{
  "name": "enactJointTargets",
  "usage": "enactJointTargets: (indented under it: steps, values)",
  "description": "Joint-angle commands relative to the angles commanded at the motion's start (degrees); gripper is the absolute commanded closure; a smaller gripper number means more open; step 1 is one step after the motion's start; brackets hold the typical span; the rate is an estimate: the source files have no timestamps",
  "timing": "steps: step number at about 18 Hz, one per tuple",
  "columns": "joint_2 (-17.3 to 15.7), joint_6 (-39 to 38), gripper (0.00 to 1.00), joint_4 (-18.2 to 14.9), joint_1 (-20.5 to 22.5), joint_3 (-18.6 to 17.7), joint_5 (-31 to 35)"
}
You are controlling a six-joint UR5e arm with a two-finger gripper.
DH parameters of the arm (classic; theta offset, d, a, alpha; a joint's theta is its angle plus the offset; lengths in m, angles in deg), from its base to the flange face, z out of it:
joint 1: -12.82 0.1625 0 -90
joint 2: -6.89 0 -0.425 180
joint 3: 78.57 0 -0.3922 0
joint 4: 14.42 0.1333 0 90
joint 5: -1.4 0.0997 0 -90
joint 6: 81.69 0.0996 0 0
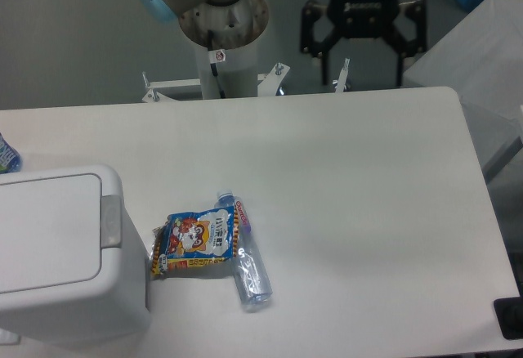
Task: Open the trash can
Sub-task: 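Move the gripper down toward the white trash can lid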
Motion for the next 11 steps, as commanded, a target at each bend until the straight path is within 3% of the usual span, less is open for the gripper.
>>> enactJointTargets:
  steps: [3,6,11]
  values:
    - [0.2,-2.6,0.00,1.1,-2.2,-0.8,0.0]
    - [0.7,-11.3,0.00,2.8,-4.7,-0.8,-0.3]
    - [4.1,-23.0,0.00,9.5,-10.8,-0.7,-0.3]
